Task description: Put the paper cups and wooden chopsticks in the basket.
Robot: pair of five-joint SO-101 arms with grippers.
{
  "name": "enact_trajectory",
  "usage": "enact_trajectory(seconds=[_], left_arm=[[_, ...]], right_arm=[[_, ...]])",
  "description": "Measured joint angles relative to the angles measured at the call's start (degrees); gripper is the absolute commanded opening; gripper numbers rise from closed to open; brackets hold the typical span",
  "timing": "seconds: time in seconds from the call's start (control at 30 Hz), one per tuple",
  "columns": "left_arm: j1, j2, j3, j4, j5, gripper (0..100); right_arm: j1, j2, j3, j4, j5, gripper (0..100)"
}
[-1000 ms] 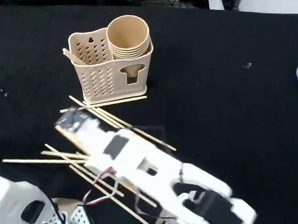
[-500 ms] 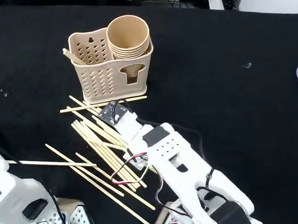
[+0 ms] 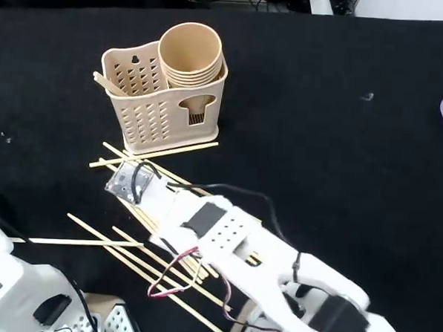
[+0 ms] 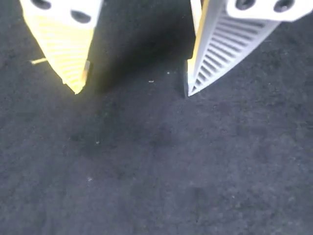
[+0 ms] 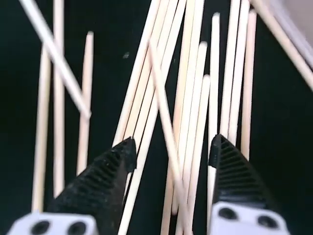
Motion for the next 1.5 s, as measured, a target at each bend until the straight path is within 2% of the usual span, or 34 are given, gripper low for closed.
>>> enact_trajectory(seconds=[0.07,0.2,0.27,0.37,0.4,0.57,0.8,0.93,1.07,1.2,1.33,1.5], left_arm=[[0.35,0.0,0.26,0.0,-0.62,32],[0.44,0.0,0.26,0.0,-0.7,32],[0.44,0.0,0.26,0.0,-0.7,32],[0.79,0.0,0.26,0.0,-0.7,32],[0.79,0.0,0.26,0.0,-0.7,32],[0.7,0.0,0.26,1.05,-0.7,32],[0.79,0.0,-3.52,10.73,-0.7,32],[4.22,0.0,-3.87,14.24,-1.14,32],[9.05,0.0,-3.87,16.88,-1.14,32],[10.9,0.0,-3.87,16.7,-3.43,32],[10.9,-0.35,-3.08,13.27,-4.66,32],[10.9,-7.82,3.34,9.05,-4.84,32]], right_arm=[[0.0,3.52,0.0,-4.75,0.0,24.0],[1.23,10.99,-1.93,-6.95,2.2,22.4],[2.9,13.8,-3.78,-7.12,2.73,16.0],[5.01,15.65,-5.63,-7.21,2.99,1.3],[5.54,15.65,-5.89,-7.3,3.08,0.9],[5.98,15.65,-6.15,-7.21,2.99,1.1],[6.24,5.71,-2.64,-5.36,2.99,1.1],[6.42,2.46,-0.88,-5.36,2.99,1.8],[6.33,2.46,-0.88,-4.31,2.99,10.0],[4.92,2.46,-0.88,-2.11,2.46,12.8],[2.55,2.37,-0.44,-0.7,0.44,16.2],[-2.46,1.49,-0.18,2.37,-1.58,19.3]])
